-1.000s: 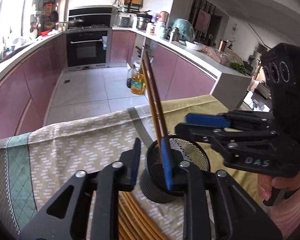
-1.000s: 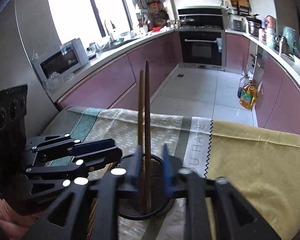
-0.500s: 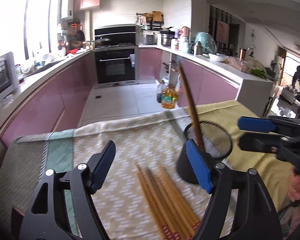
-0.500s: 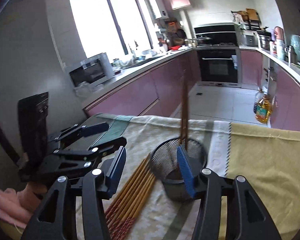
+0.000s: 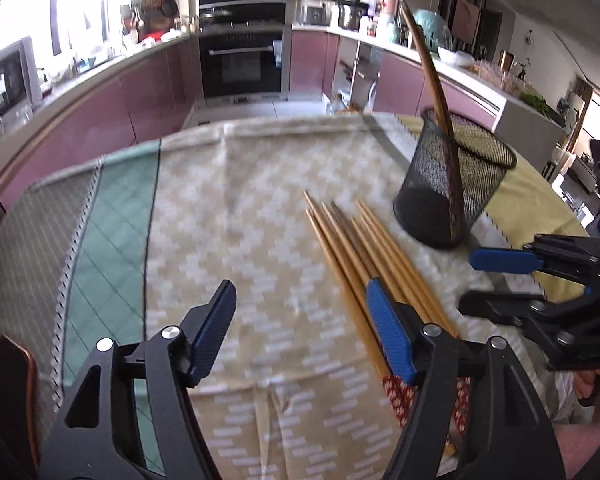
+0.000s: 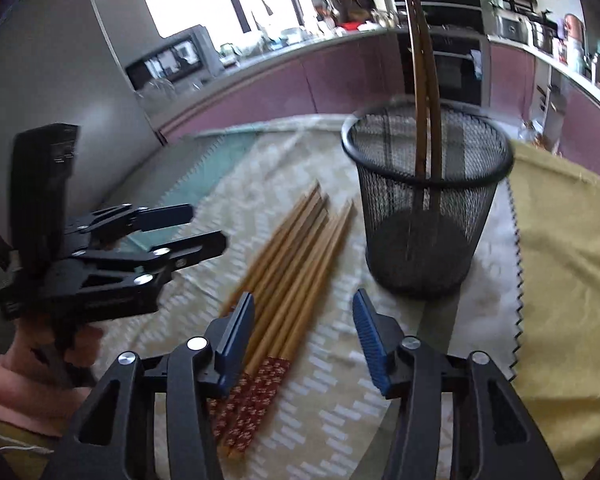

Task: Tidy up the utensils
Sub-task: 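Lower the chopstick into the mesh cup and open the right gripper, then grasp another wooden chopstick from the row with the right gripper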

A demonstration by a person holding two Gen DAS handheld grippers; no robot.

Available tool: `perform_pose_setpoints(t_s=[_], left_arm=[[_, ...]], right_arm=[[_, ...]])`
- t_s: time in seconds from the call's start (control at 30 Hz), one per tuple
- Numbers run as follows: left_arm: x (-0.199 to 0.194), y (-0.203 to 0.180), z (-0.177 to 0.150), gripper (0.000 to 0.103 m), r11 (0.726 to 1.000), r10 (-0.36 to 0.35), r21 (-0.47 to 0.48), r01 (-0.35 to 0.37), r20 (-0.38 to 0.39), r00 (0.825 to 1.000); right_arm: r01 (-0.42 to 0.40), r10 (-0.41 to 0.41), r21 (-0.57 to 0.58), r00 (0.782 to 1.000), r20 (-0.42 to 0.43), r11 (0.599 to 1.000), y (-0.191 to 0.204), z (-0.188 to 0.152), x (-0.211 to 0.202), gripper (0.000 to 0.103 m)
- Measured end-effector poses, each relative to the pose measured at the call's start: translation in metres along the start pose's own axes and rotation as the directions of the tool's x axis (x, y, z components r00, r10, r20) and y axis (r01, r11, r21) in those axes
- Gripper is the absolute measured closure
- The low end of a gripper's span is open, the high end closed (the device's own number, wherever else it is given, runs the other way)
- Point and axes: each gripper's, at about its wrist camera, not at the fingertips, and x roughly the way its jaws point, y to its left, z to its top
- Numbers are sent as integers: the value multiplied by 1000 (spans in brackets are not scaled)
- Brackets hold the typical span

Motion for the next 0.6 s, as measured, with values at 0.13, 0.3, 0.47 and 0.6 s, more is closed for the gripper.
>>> perform_pose_setpoints(t_s=[0.13, 0.3, 0.47, 0.6], left_arm=[[8, -7, -10, 37, 1000, -1, 4, 1, -32, 999], [14, -13, -17, 39, 1000, -1, 16, 2, -55, 998], [17, -16, -16, 40, 1000, -14, 15, 15, -64, 998], [19, -18, -15, 40, 1000, -12, 22, 13, -69, 998]], right_arm=[[34, -33, 20, 999, -21, 999, -3, -3, 11, 63], [65, -64, 5, 998, -28, 998, 4, -8, 17, 66], [87, -87, -9, 996, -26, 996, 9, -6, 19, 67], [107, -107, -23, 994, -33, 994, 12, -4, 22, 69]])
